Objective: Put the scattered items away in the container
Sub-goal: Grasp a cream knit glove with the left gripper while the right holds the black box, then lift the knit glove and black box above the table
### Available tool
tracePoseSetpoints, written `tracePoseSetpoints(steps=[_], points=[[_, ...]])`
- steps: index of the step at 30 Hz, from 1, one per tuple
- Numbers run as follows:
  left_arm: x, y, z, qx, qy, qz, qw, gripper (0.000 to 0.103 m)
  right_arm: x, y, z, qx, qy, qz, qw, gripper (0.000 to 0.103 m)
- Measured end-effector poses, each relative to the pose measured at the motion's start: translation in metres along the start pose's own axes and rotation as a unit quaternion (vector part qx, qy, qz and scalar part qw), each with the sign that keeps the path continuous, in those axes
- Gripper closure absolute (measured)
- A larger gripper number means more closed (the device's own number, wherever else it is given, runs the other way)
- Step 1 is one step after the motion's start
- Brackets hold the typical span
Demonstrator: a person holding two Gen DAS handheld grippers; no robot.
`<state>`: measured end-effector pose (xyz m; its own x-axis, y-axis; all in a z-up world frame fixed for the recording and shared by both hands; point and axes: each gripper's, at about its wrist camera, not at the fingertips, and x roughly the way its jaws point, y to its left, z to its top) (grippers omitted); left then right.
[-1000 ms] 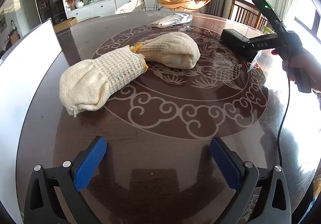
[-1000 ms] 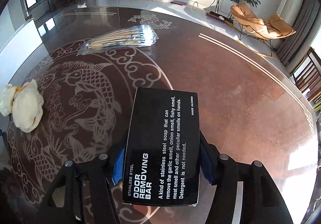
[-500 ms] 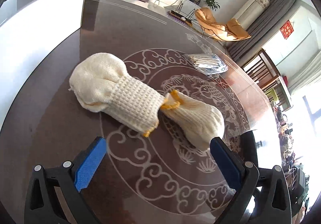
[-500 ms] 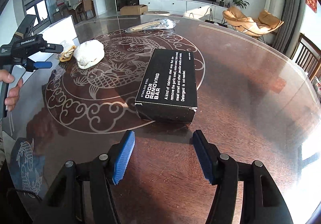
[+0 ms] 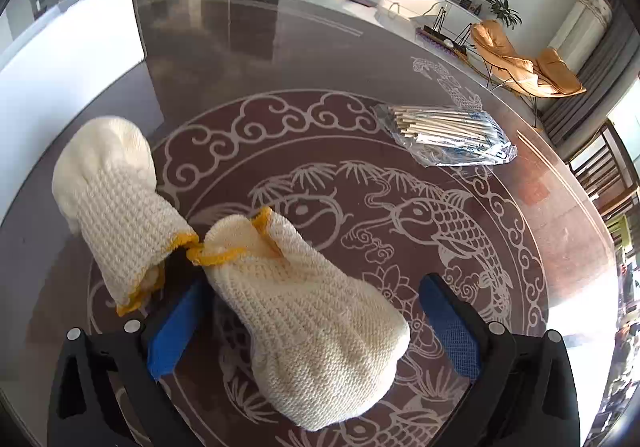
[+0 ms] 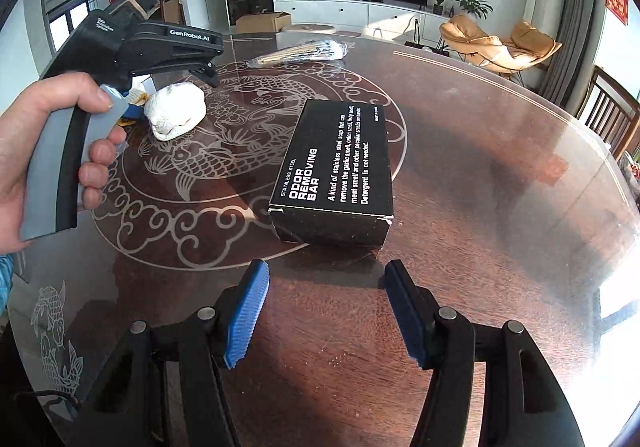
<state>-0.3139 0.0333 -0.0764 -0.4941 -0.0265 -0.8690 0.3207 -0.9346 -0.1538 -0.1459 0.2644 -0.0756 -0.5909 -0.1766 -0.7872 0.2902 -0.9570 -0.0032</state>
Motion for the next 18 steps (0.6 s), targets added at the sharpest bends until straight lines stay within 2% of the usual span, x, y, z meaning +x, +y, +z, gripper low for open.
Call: tracePoseSetpoints(steps=[1, 2, 3, 7, 9, 11, 12, 14, 16, 18], points=[[-0.003, -0.003, -0.003, 0.02, -0.01, -0.007, 0.9997, 0.031, 0.001, 0.0, 0.0, 0.0, 0.0, 0.0, 1.0, 0.042], [-0.007, -0.004, -0.007, 0.038, -0.017, -0.012, 0.9991, 0.04, 0.001, 0.0, 0.0, 0.0, 0.0, 0.0, 1.0, 0.042], [-0.011, -0.003, -0.011, 0.054, -0.022, -0.026, 0.9979, 0.056, 0.001, 0.0, 0.0, 0.0, 0.0, -0.001, 1.0, 0.042], [-0.03, 0.016, -0.034, 0.109, -0.006, -0.087, 0.9902, 0.057, 0.001, -0.002, 0.001, 0.003, -0.002, -0.001, 1.0, 0.042], [-0.044, 0.031, -0.054, 0.154, 0.007, -0.123, 0.9804, 0.057, -0.006, -0.006, -0.002, 0.021, -0.016, 0.018, 0.999, 0.042], [-0.058, 0.043, -0.074, 0.204, 0.009, -0.127, 0.9707, 0.057, -0.011, -0.011, -0.002, 0.053, -0.022, 0.058, 0.997, 0.042], [-0.066, 0.051, -0.083, 0.219, 0.006, -0.125, 0.9677, 0.057, -0.011, -0.01, 0.002, 0.055, -0.023, 0.063, 0.996, 0.041], [-0.074, 0.063, -0.093, 0.225, 0.006, -0.129, 0.9658, 0.057, -0.011, -0.005, 0.015, 0.037, -0.034, 0.055, 0.997, 0.04], [-0.077, 0.068, -0.098, 0.226, 0.001, -0.131, 0.9653, 0.054, -0.006, -0.003, 0.032, 0.024, -0.046, 0.037, 0.998, 0.025], [-0.076, 0.066, -0.099, 0.229, -0.006, -0.126, 0.9651, 0.052, 0.006, -0.003, 0.049, 0.015, -0.047, 0.018, 0.999, 0.023]])
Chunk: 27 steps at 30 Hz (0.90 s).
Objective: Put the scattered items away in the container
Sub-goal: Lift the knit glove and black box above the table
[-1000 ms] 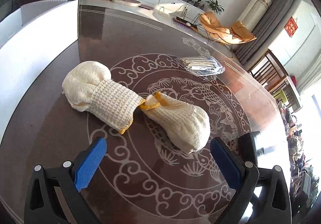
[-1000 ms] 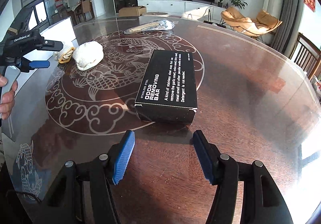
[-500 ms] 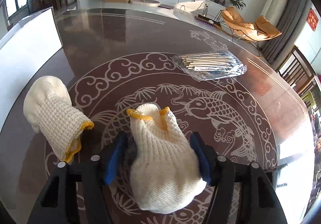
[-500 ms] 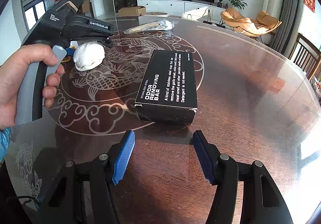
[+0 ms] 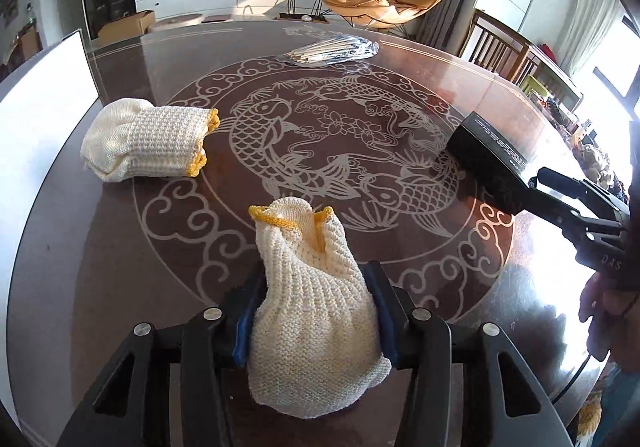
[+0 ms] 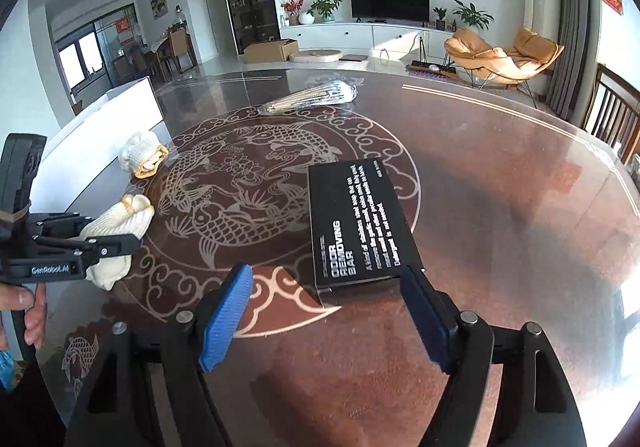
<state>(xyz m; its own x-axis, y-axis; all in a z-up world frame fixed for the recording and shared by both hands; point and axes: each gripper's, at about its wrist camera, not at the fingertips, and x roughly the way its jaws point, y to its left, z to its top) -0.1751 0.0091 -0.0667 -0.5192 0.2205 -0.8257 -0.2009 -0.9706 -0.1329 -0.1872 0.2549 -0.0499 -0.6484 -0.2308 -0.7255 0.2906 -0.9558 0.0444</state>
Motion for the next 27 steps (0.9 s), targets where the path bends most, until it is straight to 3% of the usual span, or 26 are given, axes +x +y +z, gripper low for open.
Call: tracePoseSetpoints(steps=[2, 4, 6, 10, 14, 18, 22, 27], points=[[0.005, -0.005, 0.003, 0.009, -0.007, 0.008, 0.9999, 0.048, 0.011, 0.001, 0.012, -0.021, -0.001, -0.017, 1.0, 0.022], [0.008, -0.008, 0.005, 0.017, -0.012, 0.013, 0.9997, 0.025, 0.022, 0.002, 0.021, -0.043, 0.003, -0.03, 0.999, 0.022], [0.012, -0.012, 0.003, 0.021, -0.017, 0.025, 0.9993, 0.017, 0.032, 0.0, 0.029, -0.063, 0.011, -0.039, 0.997, 0.022], [0.013, -0.017, -0.001, 0.034, -0.026, 0.042, 0.9982, 0.015, 0.054, -0.006, 0.038, -0.102, 0.035, -0.006, 0.994, 0.022], [0.012, -0.013, 0.0, 0.027, -0.029, 0.023, 0.9989, 0.01, 0.072, -0.004, 0.037, -0.15, 0.068, 0.02, 0.986, 0.022], [0.016, -0.016, 0.002, 0.033, -0.024, 0.026, 0.9988, 0.005, 0.071, -0.01, 0.032, -0.102, 0.089, 0.033, 0.99, 0.024], [0.021, -0.025, 0.003, 0.052, -0.009, 0.045, 0.9976, 0.0, 0.062, -0.013, 0.021, -0.058, 0.059, 0.018, 0.996, 0.022], [0.022, -0.024, 0.003, 0.05, -0.01, 0.046, 0.9976, 0.0, 0.061, -0.012, 0.021, -0.045, 0.057, 0.008, 0.997, 0.022]])
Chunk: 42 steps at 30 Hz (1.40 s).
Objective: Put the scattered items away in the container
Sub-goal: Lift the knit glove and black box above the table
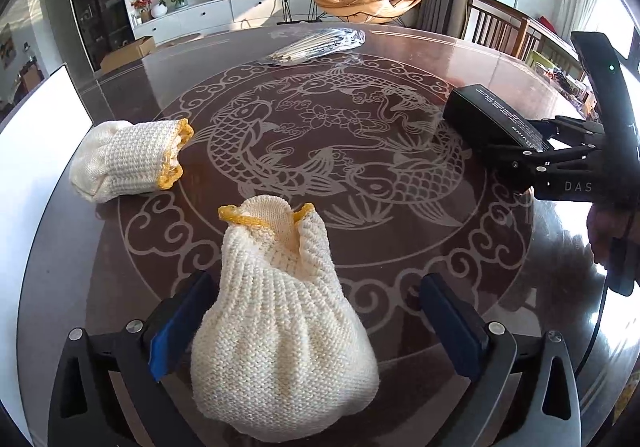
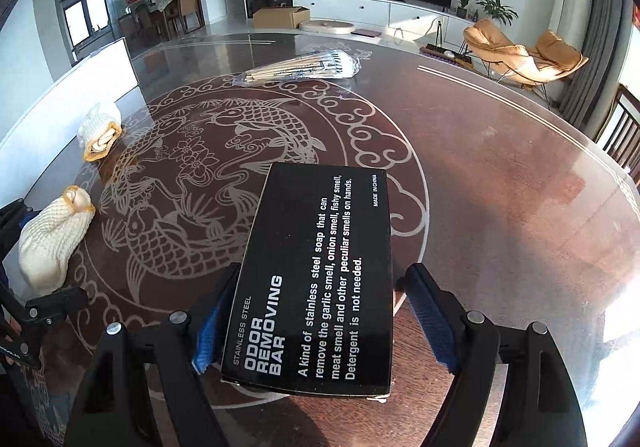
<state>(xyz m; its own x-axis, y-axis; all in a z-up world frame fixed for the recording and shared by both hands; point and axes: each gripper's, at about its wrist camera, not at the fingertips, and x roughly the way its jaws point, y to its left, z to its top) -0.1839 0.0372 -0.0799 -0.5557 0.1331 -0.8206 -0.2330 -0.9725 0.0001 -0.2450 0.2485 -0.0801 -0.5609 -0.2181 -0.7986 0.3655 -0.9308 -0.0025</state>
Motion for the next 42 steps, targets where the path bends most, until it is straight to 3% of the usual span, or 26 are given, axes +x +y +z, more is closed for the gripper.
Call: tracePoseSetpoints(steps=[32, 35, 36, 37, 38, 40, 42], points=[[-0.003, -0.001, -0.003, -0.006, -0.002, 0.007, 1.0, 0.0, 0.001, 0.0, 0.0, 0.0, 0.0, 0.001, 1.0, 0.021], [-0.001, 0.001, -0.001, -0.002, 0.008, 0.0, 1.0, 0.0, -0.002, 0.0, -0.003, 0.013, -0.004, -0.014, 1.0, 0.03], [-0.002, 0.002, -0.002, -0.003, 0.005, 0.003, 1.0, 0.008, -0.006, 0.0, -0.005, 0.023, -0.01, -0.019, 1.0, 0.044], [-0.008, 0.004, -0.002, -0.006, -0.007, 0.002, 1.0, 0.038, -0.008, 0.0, -0.008, 0.034, -0.007, -0.028, 0.999, 0.044], [-0.012, 0.007, -0.004, -0.013, -0.013, 0.003, 0.9998, 0.05, -0.013, 0.001, -0.012, 0.046, -0.007, -0.031, 0.998, 0.044], [-0.022, 0.018, -0.01, -0.041, -0.01, -0.036, 0.9985, 0.056, -0.026, 0.006, -0.026, 0.065, -0.01, -0.029, 0.997, 0.045], [-0.037, 0.025, -0.021, -0.055, -0.021, -0.041, 0.9974, 0.056, -0.045, 0.011, -0.044, 0.084, -0.018, -0.018, 0.996, 0.045]])
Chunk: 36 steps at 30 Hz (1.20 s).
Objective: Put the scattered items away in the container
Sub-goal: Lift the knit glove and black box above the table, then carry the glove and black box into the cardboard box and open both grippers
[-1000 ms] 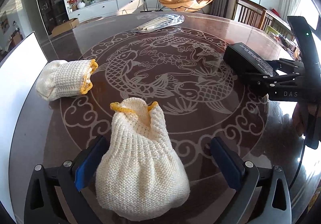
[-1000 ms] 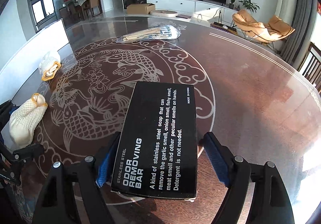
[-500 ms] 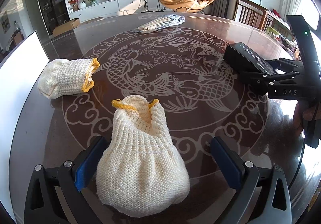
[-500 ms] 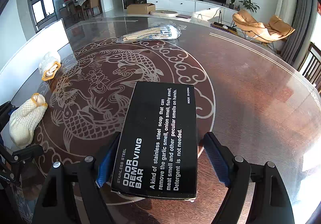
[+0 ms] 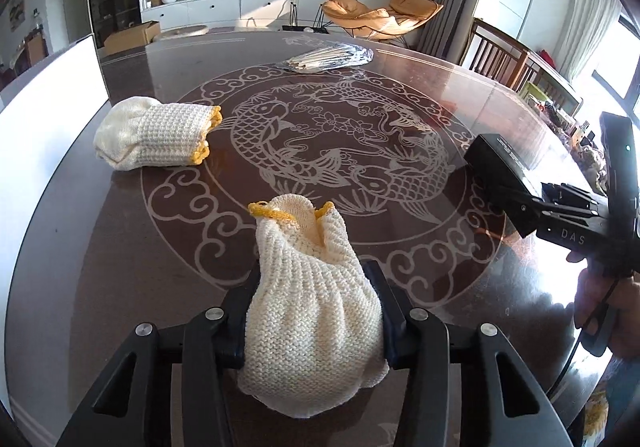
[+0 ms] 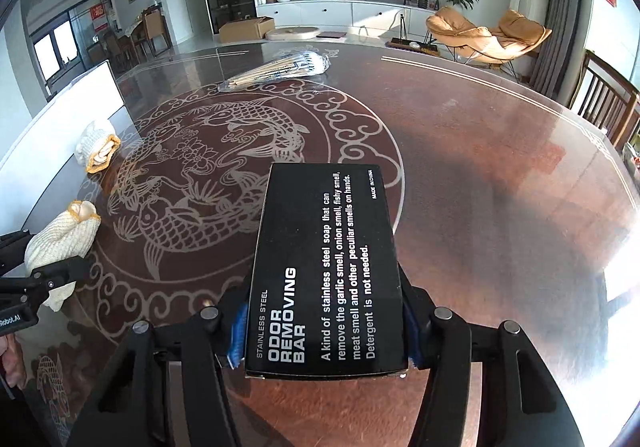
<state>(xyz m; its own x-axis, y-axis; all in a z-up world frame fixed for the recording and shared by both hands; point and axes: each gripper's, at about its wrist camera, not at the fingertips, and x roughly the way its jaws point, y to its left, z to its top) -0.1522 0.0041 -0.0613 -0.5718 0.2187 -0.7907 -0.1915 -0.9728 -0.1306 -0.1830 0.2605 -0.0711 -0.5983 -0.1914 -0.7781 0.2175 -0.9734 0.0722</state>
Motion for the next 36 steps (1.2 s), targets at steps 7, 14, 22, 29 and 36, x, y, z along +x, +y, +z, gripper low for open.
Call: tracePoseSetpoints(steps=[7, 14, 22, 29, 36], points=[[-0.041, 0.004, -0.036, 0.0, -0.006, -0.016, 0.9999, 0.056, -0.064, 0.019, -0.059, 0.052, -0.025, 0.059, 0.997, 0.044], [-0.101, 0.036, -0.037, -0.028, -0.042, -0.02, 0.9985, 0.056, -0.082, 0.087, -0.05, -0.015, -0.029, 0.093, 0.995, 0.044], [-0.19, 0.159, -0.004, -0.099, -0.101, 0.039, 0.9892, 0.056, -0.082, 0.233, 0.042, -0.12, -0.059, 0.193, 0.972, 0.044], [-0.214, 0.299, 0.04, -0.178, -0.105, 0.123, 0.9707, 0.056, -0.057, 0.389, 0.144, -0.199, -0.079, 0.259, 0.942, 0.044], [-0.172, 0.401, 0.068, -0.248, -0.06, 0.168, 0.9522, 0.056, 0.035, 0.508, 0.221, -0.214, -0.028, 0.255, 0.943, 0.044]])
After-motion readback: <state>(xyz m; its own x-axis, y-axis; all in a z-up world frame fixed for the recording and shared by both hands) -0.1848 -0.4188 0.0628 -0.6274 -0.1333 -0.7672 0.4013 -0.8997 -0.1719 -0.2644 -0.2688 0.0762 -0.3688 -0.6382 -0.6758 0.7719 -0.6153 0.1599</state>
